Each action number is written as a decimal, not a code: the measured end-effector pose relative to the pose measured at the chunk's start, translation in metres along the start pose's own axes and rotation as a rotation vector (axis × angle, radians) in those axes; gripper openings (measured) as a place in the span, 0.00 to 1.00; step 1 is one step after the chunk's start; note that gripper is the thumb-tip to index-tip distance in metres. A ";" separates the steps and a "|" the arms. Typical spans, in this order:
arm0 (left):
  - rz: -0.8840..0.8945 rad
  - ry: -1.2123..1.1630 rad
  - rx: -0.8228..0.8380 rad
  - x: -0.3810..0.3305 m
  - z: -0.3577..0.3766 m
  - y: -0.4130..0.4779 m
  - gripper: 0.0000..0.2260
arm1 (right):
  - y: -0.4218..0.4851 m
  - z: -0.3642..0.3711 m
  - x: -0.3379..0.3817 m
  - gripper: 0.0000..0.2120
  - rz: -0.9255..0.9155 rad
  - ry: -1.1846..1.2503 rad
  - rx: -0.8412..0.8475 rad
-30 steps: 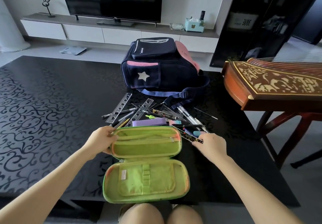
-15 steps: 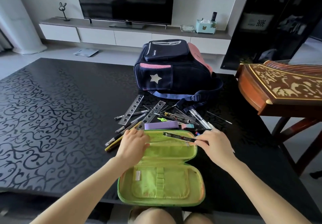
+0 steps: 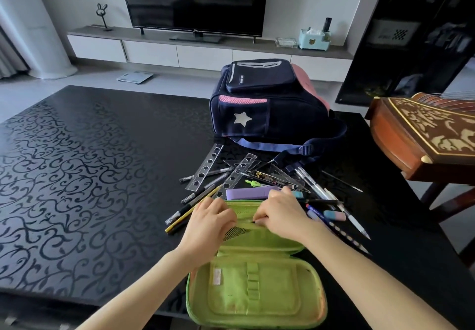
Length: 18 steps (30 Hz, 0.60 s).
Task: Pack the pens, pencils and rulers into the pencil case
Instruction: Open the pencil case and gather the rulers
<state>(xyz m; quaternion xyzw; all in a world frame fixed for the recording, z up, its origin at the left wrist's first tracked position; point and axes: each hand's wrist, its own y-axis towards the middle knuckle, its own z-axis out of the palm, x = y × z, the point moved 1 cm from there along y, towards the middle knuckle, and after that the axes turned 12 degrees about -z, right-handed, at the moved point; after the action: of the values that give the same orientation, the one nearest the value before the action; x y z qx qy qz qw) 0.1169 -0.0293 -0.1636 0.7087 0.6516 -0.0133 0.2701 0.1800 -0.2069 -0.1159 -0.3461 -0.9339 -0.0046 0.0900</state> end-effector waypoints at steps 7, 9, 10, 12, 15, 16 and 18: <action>-0.268 0.106 -0.149 0.030 -0.011 0.028 0.10 | -0.007 0.000 -0.004 0.06 -0.110 -0.187 -0.278; -0.458 0.223 -0.151 0.043 -0.014 0.049 0.08 | -0.007 0.004 -0.013 0.06 -0.004 -0.160 -0.399; -0.538 0.278 -0.063 0.047 -0.015 0.059 0.10 | -0.006 0.006 -0.017 0.07 0.033 -0.150 -0.424; -0.623 0.350 0.140 0.053 -0.013 0.074 0.15 | -0.004 0.010 -0.023 0.07 0.075 -0.135 -0.440; -0.607 0.333 0.288 0.061 -0.007 0.088 0.14 | 0.000 0.014 -0.029 0.05 0.088 -0.102 -0.446; -0.597 0.300 0.297 0.063 -0.007 0.090 0.13 | 0.002 0.015 -0.029 0.04 0.083 -0.092 -0.443; -0.595 0.238 0.269 0.065 -0.013 0.091 0.11 | 0.007 0.015 -0.030 0.04 0.071 -0.079 -0.464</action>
<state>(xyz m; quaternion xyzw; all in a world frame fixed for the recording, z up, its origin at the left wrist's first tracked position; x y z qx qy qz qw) 0.2072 0.0347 -0.1434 0.5136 0.8490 -0.0946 0.0806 0.2040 -0.2198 -0.1357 -0.3900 -0.8978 -0.2026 -0.0284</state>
